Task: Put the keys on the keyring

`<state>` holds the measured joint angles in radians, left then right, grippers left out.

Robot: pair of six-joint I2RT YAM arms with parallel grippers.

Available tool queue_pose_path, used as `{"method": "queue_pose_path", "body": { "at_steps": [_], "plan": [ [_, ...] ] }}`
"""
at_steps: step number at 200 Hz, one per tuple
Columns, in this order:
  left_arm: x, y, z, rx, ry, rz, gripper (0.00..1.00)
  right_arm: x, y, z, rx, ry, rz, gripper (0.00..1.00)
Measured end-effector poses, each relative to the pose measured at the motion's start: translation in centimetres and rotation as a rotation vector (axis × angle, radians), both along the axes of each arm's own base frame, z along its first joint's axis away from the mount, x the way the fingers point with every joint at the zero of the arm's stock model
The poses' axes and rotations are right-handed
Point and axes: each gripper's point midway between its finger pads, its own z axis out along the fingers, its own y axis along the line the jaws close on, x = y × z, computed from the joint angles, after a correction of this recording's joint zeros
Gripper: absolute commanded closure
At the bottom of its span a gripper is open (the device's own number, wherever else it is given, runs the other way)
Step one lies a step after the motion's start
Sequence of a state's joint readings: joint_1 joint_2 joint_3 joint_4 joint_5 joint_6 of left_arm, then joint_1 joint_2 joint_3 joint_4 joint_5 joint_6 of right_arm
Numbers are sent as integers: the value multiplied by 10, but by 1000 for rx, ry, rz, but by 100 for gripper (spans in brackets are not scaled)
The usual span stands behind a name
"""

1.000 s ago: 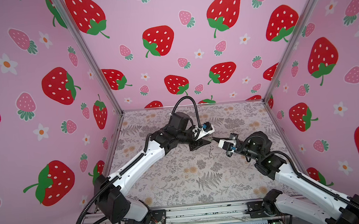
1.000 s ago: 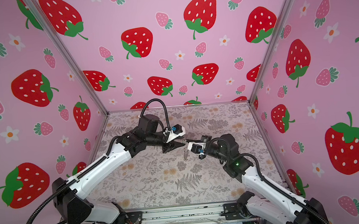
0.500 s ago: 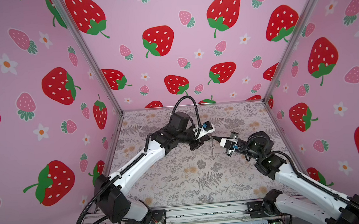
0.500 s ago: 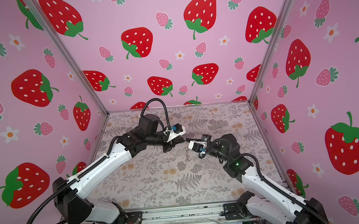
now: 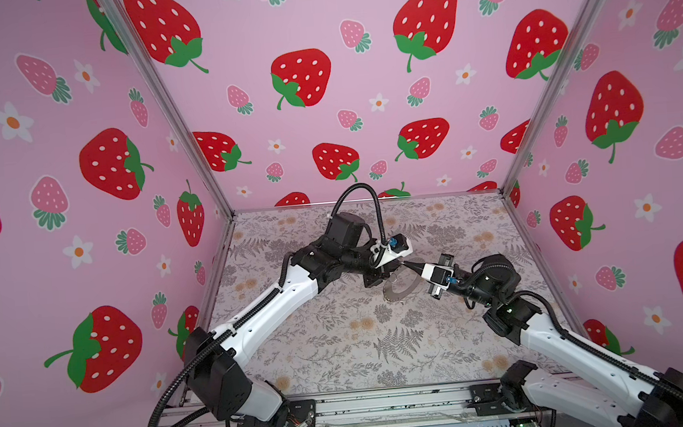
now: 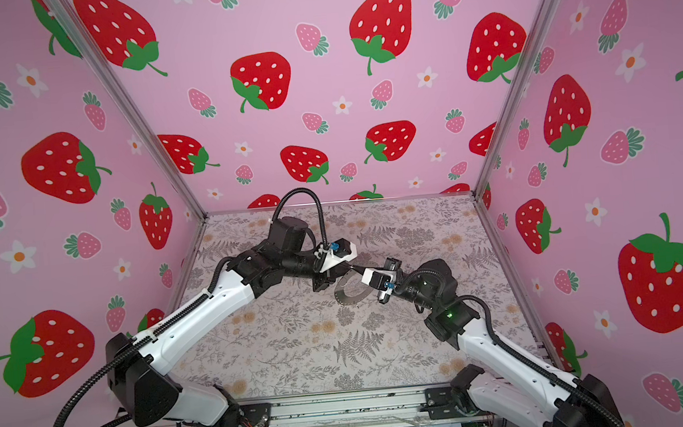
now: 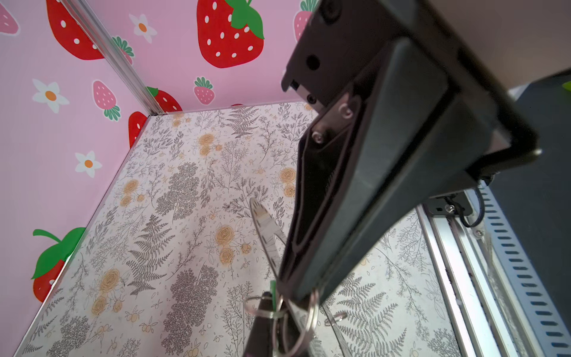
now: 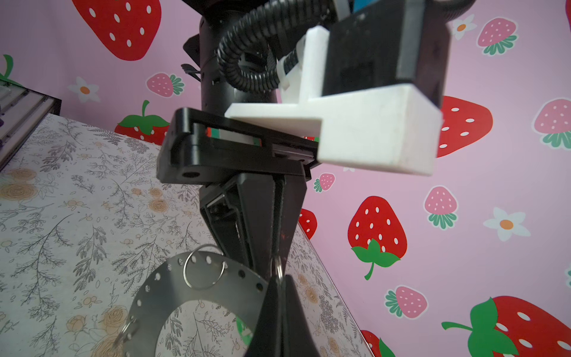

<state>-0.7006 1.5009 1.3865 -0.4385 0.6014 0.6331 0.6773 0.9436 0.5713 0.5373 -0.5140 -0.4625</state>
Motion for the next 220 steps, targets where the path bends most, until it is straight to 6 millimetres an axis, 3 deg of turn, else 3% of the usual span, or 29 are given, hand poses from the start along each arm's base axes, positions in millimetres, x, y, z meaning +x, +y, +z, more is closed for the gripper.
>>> {"method": "queue_pose_path", "body": {
  "at_steps": [24,35,71,106,137,192,220],
  "plan": [
    [-2,0,-1,5,5,-2,95,1,-1,-1,7,-1,-4,100],
    [-1,0,-1,9,0,4,82,2,-2,-1,9,-1,-8,100],
    [5,12,0,12,-32,56,76,4,-6,-3,12,8,-18,100],
    [5,30,14,-25,-94,95,75,4,-7,-1,20,4,-11,100],
    [-1,28,34,-80,-148,68,74,2,-7,2,27,-2,4,100],
    [-6,12,30,-74,-144,16,75,-2,-6,4,36,5,29,100],
    [-7,10,31,-77,-145,4,80,-4,-6,6,44,1,41,100]
  ]
}}
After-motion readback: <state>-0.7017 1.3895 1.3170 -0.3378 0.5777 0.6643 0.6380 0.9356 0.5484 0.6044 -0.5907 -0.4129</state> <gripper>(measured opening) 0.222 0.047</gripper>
